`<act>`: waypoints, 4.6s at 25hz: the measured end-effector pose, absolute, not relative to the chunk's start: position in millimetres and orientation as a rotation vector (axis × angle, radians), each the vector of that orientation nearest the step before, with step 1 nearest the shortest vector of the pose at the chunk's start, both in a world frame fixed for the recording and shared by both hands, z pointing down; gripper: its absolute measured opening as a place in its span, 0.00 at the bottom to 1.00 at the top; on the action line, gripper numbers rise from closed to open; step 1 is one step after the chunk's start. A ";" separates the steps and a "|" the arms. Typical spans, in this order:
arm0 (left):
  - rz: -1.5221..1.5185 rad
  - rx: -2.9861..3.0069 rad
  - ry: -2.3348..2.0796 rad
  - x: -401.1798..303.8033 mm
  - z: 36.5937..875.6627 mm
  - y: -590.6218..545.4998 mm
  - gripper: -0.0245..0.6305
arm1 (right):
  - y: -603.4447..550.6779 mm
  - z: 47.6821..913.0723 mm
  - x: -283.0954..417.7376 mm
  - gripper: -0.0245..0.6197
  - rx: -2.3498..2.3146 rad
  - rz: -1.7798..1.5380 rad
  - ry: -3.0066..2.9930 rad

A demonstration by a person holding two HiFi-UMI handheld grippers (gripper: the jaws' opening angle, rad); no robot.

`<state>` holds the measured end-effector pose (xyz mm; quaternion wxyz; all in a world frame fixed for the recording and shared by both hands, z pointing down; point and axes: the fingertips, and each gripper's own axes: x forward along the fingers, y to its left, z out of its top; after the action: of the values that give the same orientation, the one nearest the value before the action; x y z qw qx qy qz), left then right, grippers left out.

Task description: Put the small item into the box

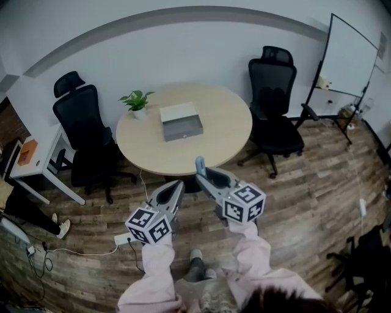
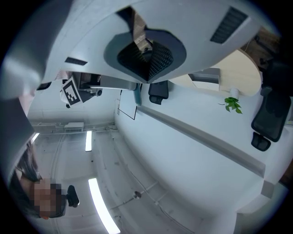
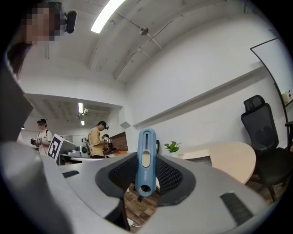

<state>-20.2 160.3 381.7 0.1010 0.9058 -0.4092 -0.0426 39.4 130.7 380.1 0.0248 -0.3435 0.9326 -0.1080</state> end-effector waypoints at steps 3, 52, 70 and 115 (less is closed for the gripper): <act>-0.129 2.666 -1.212 -29.4 385.2 146.2 0.05 | 116.8 380.0 35.9 0.25 -1.059 -0.334 2.885; -0.132 2.698 -1.038 -74.4 396.1 -21.5 0.05 | -39.4 399.7 -6.3 0.25 -1.203 -0.431 2.858; -0.117 2.672 -1.012 -80.5 409.9 -39.7 0.05 | -59.1 413.7 -10.2 0.25 -1.238 -0.501 2.841; -0.112 2.542 -1.069 -64.7 441.8 -199.4 0.05 | -220.3 448.1 -1.4 0.25 -1.169 -0.645 2.959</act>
<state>-64.7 -199.4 441.8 0.1897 0.9043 -0.3803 -0.0398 -1.4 -220.3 448.1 -0.0522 -0.3595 0.9103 -0.1983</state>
